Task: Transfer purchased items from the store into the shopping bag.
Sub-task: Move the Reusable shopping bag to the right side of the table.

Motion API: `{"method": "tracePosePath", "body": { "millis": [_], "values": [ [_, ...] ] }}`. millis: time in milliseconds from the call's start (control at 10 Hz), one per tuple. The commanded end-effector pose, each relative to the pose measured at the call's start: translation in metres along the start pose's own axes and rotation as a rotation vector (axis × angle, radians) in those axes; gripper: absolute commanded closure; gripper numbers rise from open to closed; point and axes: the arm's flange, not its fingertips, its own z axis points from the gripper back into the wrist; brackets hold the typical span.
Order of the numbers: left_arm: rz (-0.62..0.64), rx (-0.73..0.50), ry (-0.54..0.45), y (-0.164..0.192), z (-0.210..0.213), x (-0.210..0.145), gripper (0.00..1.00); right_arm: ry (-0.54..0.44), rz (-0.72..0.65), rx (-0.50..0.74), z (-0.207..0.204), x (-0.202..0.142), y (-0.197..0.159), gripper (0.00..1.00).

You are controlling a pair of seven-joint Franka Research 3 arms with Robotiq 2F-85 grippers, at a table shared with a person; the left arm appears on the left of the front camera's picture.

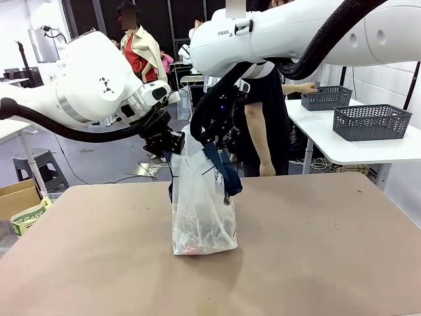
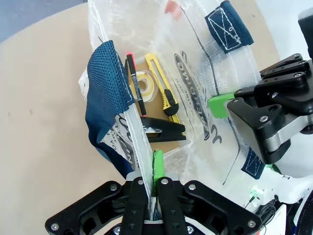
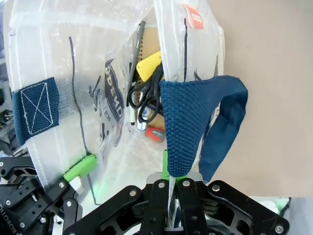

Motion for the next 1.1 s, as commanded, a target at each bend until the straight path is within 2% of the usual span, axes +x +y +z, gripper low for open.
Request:
{"method": "tracePosePath", "body": {
  "millis": [0, 1000],
  "values": [
    [-0.005, 0.006, -0.003, 0.001, 0.001, 0.0, 1.0, -0.004, 0.005, -0.001, 0.002, -0.002, -0.002, 1.0],
    [-0.064, -0.044, -0.034, -0.008, -0.008, 0.006, 1.0, -0.016, -0.044, 0.065, -0.005, 0.022, 0.013, 1.0]
  ]
}}
